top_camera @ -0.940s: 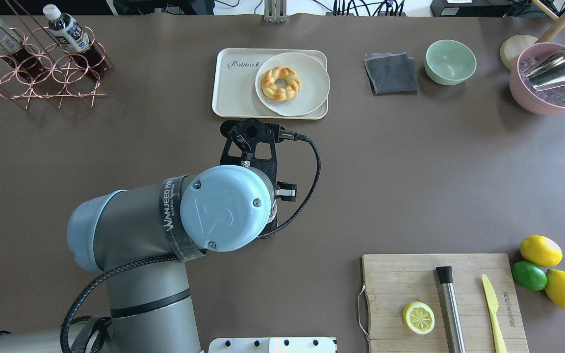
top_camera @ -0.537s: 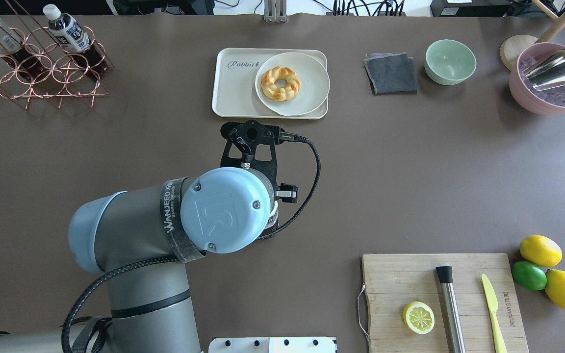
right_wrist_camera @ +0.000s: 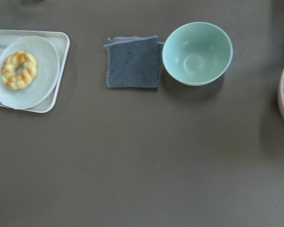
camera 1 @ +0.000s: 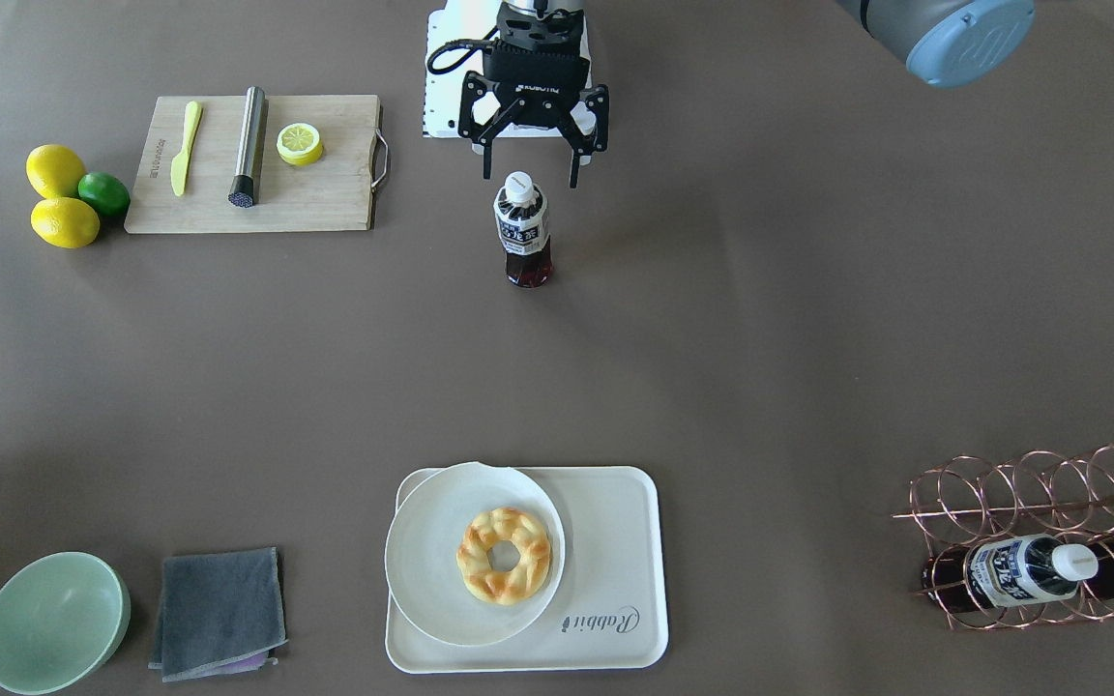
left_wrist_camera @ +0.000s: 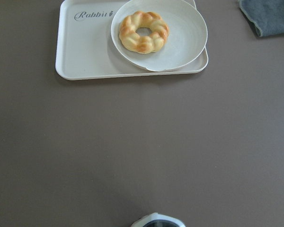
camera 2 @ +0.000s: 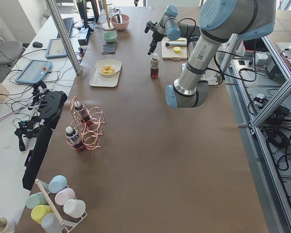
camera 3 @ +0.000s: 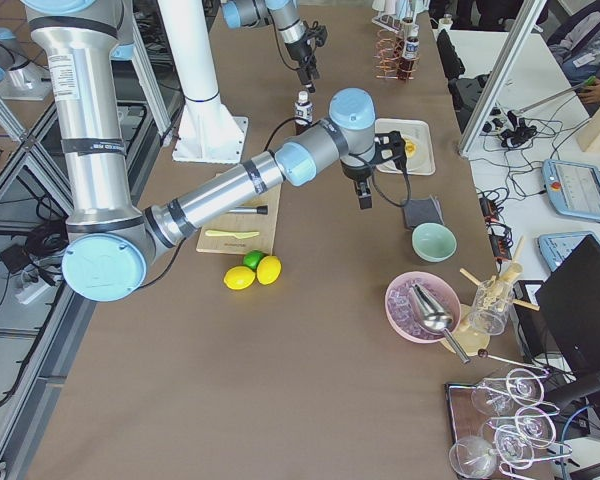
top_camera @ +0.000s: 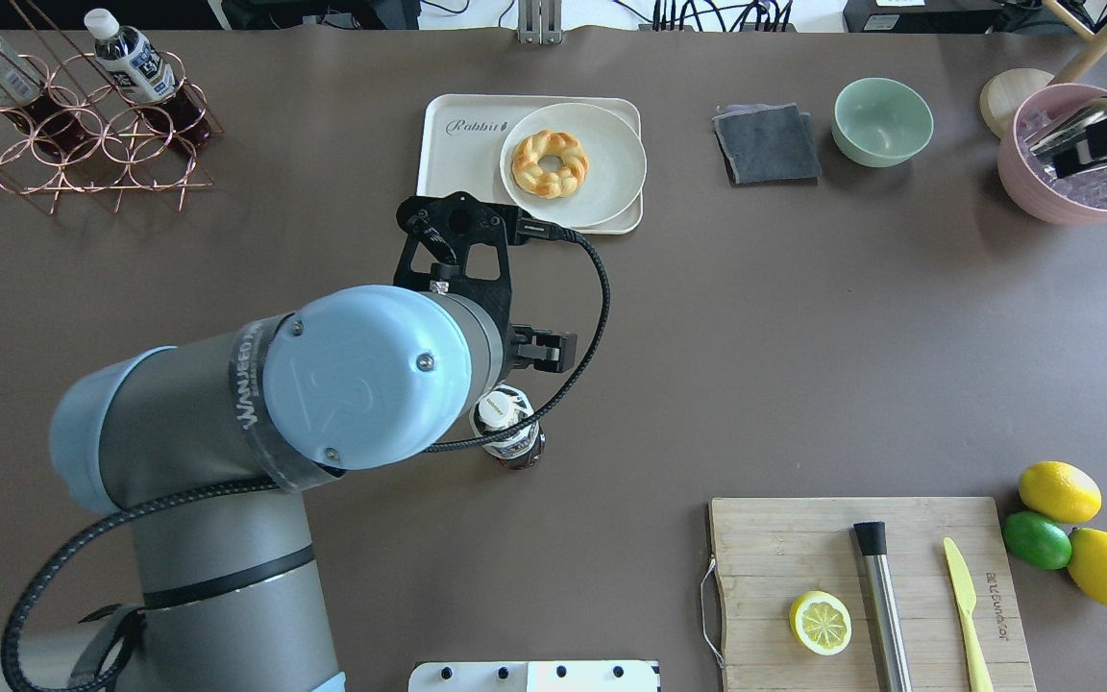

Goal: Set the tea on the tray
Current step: 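Withdraw the left arm toward the rack while the right arm approaches the bottle, then lower the right gripper over the bottle cap and close on it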

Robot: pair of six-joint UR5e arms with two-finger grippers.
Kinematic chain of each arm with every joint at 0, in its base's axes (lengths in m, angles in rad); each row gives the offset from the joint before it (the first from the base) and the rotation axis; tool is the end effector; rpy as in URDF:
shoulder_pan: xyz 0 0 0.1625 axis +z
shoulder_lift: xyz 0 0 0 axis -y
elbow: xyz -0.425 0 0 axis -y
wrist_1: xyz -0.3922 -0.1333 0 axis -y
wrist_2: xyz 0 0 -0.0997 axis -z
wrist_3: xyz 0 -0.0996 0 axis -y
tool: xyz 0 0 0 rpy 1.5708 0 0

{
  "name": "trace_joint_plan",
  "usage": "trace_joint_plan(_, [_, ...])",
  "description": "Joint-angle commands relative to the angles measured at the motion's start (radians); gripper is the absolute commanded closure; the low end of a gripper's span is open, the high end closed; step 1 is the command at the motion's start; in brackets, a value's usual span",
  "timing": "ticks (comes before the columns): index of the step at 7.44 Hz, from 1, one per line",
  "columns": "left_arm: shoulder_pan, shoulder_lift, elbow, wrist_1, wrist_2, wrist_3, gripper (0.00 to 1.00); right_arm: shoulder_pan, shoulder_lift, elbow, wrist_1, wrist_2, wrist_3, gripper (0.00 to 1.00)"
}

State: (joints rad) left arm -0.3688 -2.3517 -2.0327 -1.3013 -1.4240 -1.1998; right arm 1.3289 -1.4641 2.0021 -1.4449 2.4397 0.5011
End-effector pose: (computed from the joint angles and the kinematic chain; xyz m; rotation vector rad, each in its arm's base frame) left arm 0.4719 -0.3409 0.0661 0.4771 0.8570 -0.0694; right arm -0.0642 -0.4994 0.3733 0.2741 -1.0006 -0.0527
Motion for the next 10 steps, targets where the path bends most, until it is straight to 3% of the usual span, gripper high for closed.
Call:
trace_joint_plan(1, [-0.149, 0.11, -0.104, -0.004, -0.176, 0.154, 0.03, -0.217, 0.109, 0.14, 0.0, -0.052, 0.447, 0.01])
trace_joint_plan(3, [-0.273, 0.228, -0.147, -0.08, -0.322, 0.239, 0.03, -0.444, 0.242, 0.188, -0.021, -0.201, 0.764, 0.01])
trace_joint_plan(4, [-0.323, 0.309, -0.147, -0.16, -0.372, 0.276, 0.03, -0.567, 0.342, 0.188, -0.128, -0.303, 0.837, 0.01])
trace_joint_plan(5, [-0.393, 0.371, -0.135, -0.227, -0.439, 0.33, 0.03, -0.717, 0.517, 0.175, -0.328, -0.468, 0.891, 0.01])
trace_joint_plan(6, [-0.463, 0.415, -0.124, -0.246, -0.516, 0.406, 0.03, -0.805, 0.706, 0.134, -0.533, -0.541, 0.908, 0.02])
trace_joint_plan(8, [-0.566, 0.457, -0.089, -0.259, -0.573, 0.53, 0.03, -0.937, 0.784, 0.046, -0.58, -0.659, 0.971, 0.05])
trace_joint_plan(10, [-0.611, 0.538, -0.06, -0.375, -0.618, 0.572, 0.03, -0.948, 0.789, -0.037, -0.574, -0.696, 0.949, 0.08])
